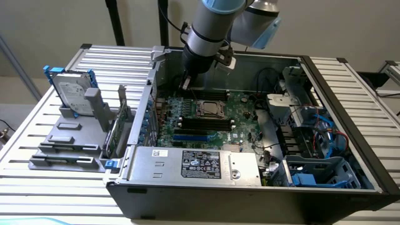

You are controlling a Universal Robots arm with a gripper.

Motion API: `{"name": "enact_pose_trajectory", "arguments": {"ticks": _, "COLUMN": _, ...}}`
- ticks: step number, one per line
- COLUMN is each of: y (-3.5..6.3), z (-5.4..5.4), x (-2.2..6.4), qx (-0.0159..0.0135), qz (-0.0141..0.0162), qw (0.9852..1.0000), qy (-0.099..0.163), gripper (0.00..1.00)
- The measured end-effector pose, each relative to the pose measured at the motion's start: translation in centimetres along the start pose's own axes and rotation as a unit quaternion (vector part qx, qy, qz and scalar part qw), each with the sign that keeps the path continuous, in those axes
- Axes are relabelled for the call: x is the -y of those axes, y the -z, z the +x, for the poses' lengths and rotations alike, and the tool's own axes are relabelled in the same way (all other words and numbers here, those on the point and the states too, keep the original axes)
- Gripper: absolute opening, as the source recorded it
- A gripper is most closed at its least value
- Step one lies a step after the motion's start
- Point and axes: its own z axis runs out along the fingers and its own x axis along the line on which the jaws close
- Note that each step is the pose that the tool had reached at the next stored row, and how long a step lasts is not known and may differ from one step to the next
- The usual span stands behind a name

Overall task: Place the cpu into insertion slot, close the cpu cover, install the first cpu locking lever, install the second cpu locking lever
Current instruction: 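Install the first cpu locking lever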

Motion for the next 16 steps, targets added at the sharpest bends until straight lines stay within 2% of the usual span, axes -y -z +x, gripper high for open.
{"name": "enact_pose_trajectory", "arguments": {"ticks": 5, "y": 0.0, "z": 0.0, "x": 0.0, "qx": -0.0097, "qz": -0.0039, "qw": 0.9994, "qy": -0.034, "gripper": 0.11}}
{"name": "enact_pose_trajectory", "arguments": {"ticks": 11, "y": 0.01, "z": 0.0, "x": 0.0, "qx": -0.0216, "qz": -0.0087, "qw": 0.997, "qy": -0.074, "gripper": 0.11}}
{"name": "enact_pose_trajectory", "arguments": {"ticks": 13, "y": 0.07, "z": 0.0, "x": 0.05, "qx": -0.0272, "qz": -0.0086, "qw": 0.9962, "qy": -0.083, "gripper": 0.11}}
{"name": "enact_pose_trajectory", "arguments": {"ticks": 16, "y": 0.24, "z": -0.01, "x": 0.15, "qx": -0.0377, "qz": -0.0062, "qw": 0.995, "qy": -0.093, "gripper": 0.11}}
